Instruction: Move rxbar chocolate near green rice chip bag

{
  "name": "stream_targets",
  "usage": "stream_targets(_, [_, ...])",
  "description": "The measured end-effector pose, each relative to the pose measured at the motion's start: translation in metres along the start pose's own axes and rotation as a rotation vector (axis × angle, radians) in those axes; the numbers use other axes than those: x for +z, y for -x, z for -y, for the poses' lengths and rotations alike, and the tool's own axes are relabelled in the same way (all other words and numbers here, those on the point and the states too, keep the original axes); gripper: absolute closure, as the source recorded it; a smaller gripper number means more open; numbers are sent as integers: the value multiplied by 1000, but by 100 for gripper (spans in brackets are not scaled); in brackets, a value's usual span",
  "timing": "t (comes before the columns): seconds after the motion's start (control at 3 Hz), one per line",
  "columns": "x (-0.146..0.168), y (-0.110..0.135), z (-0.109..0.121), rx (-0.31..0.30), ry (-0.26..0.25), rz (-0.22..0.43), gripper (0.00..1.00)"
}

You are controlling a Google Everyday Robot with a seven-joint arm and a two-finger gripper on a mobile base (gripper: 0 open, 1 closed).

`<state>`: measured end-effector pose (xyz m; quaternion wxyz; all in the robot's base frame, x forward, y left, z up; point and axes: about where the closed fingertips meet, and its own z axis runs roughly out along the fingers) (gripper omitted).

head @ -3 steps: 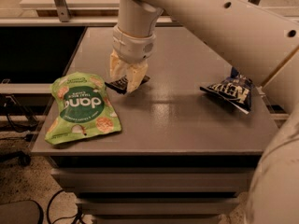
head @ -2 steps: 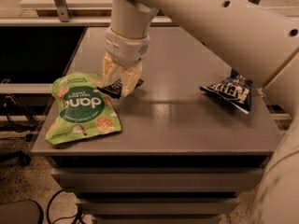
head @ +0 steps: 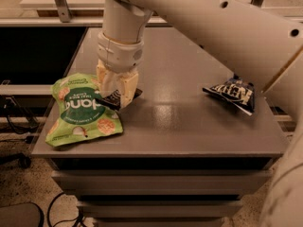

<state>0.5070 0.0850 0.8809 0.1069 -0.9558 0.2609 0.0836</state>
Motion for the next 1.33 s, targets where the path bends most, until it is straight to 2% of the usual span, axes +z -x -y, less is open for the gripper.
stream_targets(0.33, [2,5,0,-16,7,4,12])
stream_targets(0.67, [3,6,1,-23,11,5,0])
stream_targets(1.33, [2,4,4,-33,8,11,0])
